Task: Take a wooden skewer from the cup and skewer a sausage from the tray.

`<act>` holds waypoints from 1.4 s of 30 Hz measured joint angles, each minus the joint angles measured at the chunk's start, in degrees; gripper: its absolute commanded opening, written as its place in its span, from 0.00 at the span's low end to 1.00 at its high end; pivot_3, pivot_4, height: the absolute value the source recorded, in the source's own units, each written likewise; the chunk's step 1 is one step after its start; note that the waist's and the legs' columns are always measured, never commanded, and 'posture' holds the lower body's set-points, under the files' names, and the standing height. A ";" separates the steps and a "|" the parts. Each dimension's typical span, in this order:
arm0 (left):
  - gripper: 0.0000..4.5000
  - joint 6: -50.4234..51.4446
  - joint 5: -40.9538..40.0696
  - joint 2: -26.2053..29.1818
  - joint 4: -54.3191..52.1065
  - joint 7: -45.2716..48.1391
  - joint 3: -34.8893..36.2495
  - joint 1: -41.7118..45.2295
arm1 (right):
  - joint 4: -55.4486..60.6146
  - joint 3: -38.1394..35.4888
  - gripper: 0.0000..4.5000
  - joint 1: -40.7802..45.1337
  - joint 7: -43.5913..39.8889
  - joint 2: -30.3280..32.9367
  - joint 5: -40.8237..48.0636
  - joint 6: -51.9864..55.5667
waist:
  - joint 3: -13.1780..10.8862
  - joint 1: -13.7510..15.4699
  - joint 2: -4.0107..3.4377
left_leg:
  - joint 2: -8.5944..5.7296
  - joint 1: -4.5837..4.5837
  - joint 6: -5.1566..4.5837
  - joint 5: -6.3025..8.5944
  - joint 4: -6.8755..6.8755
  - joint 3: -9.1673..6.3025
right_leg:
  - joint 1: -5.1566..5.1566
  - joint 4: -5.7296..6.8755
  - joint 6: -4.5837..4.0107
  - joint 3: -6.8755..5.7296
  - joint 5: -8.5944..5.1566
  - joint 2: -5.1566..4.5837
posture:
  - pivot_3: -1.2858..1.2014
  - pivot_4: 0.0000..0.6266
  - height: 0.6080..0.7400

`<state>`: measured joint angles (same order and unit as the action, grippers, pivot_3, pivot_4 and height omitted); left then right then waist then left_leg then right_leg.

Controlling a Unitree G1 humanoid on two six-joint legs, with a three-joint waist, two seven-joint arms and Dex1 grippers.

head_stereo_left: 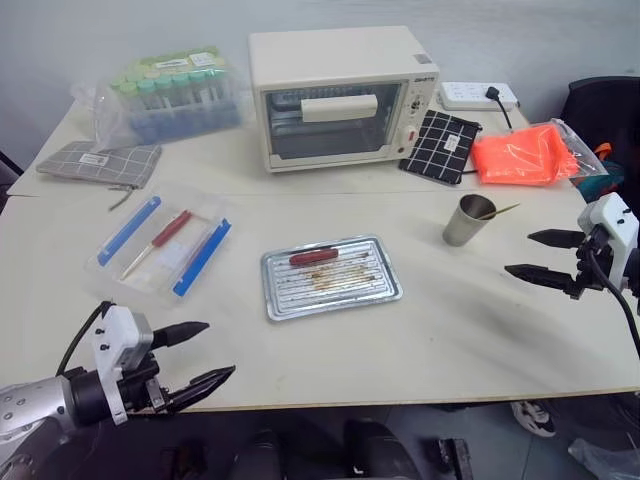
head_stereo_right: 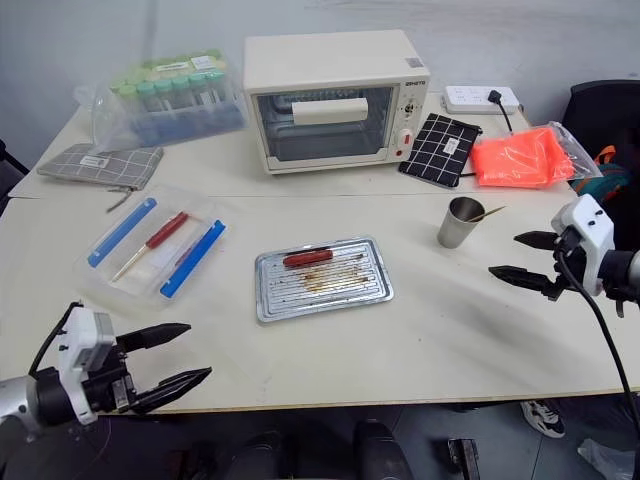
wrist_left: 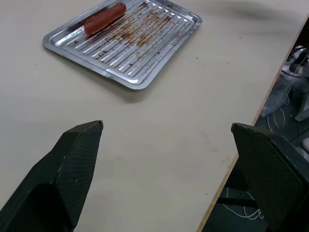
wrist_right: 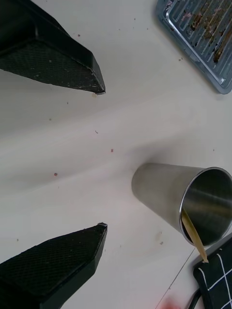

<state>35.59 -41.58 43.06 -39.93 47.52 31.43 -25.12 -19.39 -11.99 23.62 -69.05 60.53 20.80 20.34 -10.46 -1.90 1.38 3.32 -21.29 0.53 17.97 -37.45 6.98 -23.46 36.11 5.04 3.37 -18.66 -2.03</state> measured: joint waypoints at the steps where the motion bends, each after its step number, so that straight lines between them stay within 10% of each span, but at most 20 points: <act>1: 1.00 -0.04 0.09 0.00 0.01 0.00 0.00 0.00 | 0.00 0.00 0.99 -0.04 0.03 0.00 0.00 0.02 | 0.00 0.00 0.00 | 0.00 0.00 0.00 0.00 0.00 0.01 | 0.00 0.00 0.00 0.00 0.00 0.01 | 0.52 0.24 1.00; 23: 1.00 -1.01 2.43 -0.07 2.62 -2.18 -1.21 5.30 | 6.66 -5.06 0.99 -0.60 14.11 -7.65 3.87 10.30 | 0.00 0.01 0.00 | 0.52 0.01 0.33 0.34 -0.53 0.09 | -0.08 0.48 -0.22 0.08 -0.12 0.52 | 0.52 0.24 1.00; 32: 1.00 5.61 -5.39 -0.03 4.29 -6.59 -10.41 27.38 | 13.54 -13.27 0.99 2.91 36.16 -24.41 10.27 18.12 | 0.01 0.12 -0.01 | 0.52 -0.05 0.38 0.34 -0.65 0.07 | -0.15 0.95 -0.21 0.06 -0.12 0.56 | 0.52 0.24 1.00; 42: 1.00 7.99 -7.37 0.24 9.38 -4.13 -21.28 43.85 | 12.19 -14.70 0.91 7.70 45.32 -29.63 12.07 17.17 | 0.03 -0.16 -0.04 | 0.48 -0.04 0.45 0.32 -0.63 0.19 | -0.25 1.01 -0.21 0.06 -0.13 0.67 | 0.52 0.24 1.00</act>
<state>43.58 -48.94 43.30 -30.55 43.39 10.15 18.72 -7.20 -26.69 31.32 -23.73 30.90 32.88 37.51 -10.43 -2.05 1.34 3.80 -21.33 0.99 18.29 -38.07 7.17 -23.71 37.12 4.82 3.43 -18.79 -1.36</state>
